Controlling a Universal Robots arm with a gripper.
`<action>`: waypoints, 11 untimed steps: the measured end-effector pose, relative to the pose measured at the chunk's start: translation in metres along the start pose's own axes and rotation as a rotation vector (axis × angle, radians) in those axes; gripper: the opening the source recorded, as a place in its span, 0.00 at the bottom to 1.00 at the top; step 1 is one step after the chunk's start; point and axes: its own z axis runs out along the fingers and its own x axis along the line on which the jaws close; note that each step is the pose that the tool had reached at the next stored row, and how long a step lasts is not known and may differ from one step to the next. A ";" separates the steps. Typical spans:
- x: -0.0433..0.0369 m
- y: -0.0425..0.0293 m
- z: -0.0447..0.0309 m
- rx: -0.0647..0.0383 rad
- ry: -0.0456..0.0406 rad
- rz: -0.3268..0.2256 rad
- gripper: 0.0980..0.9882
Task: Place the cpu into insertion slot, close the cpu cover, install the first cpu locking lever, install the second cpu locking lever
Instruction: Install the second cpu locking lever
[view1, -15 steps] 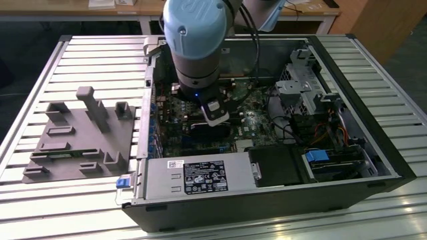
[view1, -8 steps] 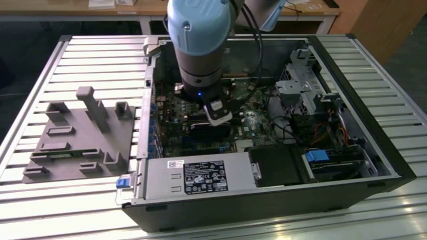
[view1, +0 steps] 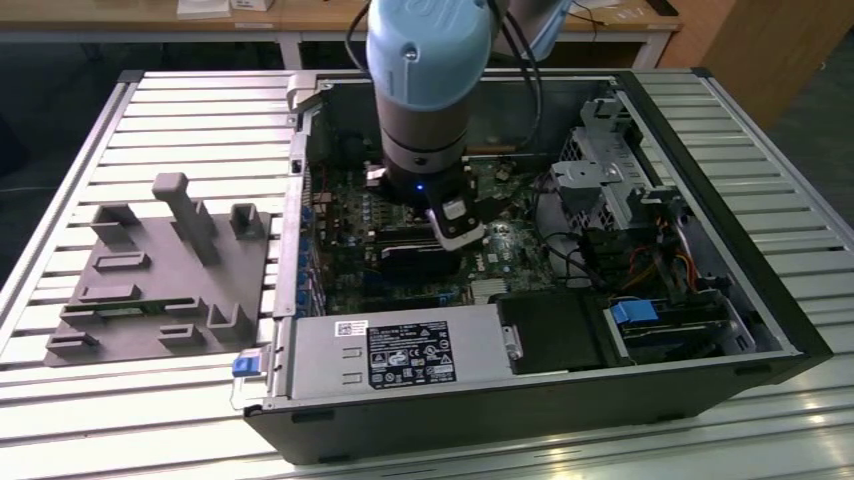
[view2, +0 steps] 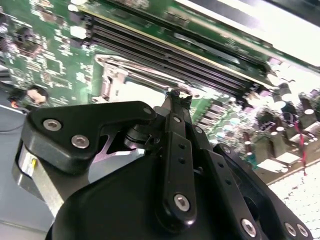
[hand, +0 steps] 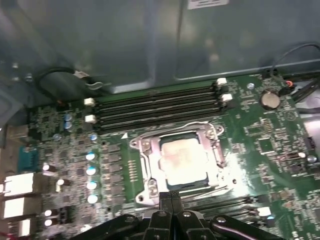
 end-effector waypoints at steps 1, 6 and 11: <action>-0.0020 0.0004 0.0001 0.000 0.0003 0.000 0.01; -0.0043 0.0034 0.0013 0.005 0.0002 0.000 0.01; -0.0039 0.0108 0.0042 0.034 -0.0047 -0.001 0.01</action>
